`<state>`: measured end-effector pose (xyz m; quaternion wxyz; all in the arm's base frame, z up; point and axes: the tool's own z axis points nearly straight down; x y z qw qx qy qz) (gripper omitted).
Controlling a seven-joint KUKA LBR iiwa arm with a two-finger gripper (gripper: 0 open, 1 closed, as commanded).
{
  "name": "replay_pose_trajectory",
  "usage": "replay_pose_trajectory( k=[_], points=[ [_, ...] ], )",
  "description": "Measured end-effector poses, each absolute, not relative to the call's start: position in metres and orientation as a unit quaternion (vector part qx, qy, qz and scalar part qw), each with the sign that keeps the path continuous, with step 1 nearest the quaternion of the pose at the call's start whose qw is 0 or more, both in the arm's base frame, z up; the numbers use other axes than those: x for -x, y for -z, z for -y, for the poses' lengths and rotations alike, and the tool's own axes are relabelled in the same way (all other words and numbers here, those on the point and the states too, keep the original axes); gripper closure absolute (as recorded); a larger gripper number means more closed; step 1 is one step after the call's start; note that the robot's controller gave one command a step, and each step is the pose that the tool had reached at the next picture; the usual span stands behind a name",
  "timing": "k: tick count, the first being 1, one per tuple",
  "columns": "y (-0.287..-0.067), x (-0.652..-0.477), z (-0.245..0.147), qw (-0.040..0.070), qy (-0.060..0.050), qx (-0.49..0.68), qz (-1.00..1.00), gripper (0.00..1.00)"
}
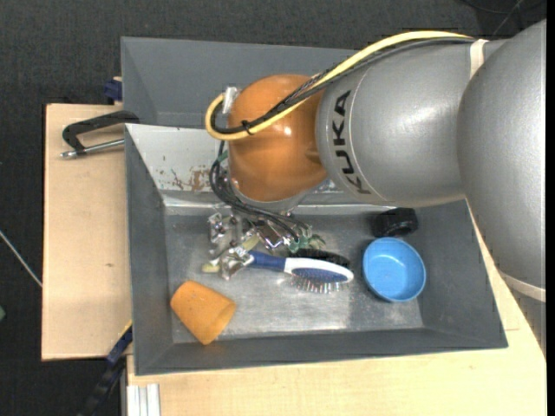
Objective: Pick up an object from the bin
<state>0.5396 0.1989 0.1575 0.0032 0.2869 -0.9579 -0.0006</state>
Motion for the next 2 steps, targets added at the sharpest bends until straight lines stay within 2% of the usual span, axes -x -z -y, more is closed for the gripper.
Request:
replay_pose_trajectory(
  k=[1, 2],
  points=[
    [-0.173, -0.545, -0.207, -0.004, 0.001, -0.291, 0.957, 1.00],
    [-0.173, -0.563, -0.235, -0.004, 0.002, -0.232, 0.973, 1.00]
  ],
)
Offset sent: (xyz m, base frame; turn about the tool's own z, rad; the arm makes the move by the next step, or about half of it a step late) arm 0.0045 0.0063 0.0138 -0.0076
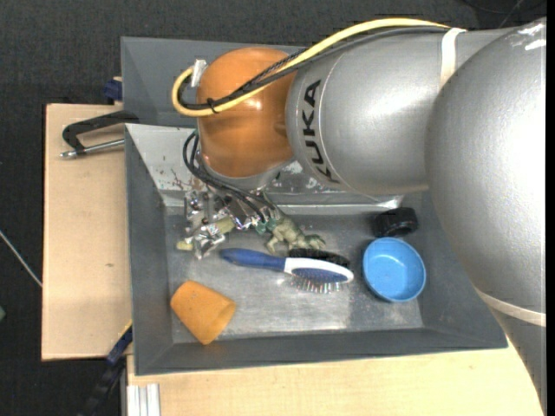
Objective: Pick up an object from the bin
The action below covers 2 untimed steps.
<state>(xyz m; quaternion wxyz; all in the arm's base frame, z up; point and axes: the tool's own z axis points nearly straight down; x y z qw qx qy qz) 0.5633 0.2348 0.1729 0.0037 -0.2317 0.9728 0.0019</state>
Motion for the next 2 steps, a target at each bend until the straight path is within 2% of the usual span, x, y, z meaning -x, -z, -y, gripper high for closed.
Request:
replay_pose_trajectory(
  k=[1, 2],
  points=[
    [-0.1586, -0.5694, -0.2350, 0.002, -0.001, 0.222, -0.975, 1.00],
    [-0.1655, -0.5699, -0.2324, 0.004, -0.002, 0.221, -0.975, 1.00]
  ],
)
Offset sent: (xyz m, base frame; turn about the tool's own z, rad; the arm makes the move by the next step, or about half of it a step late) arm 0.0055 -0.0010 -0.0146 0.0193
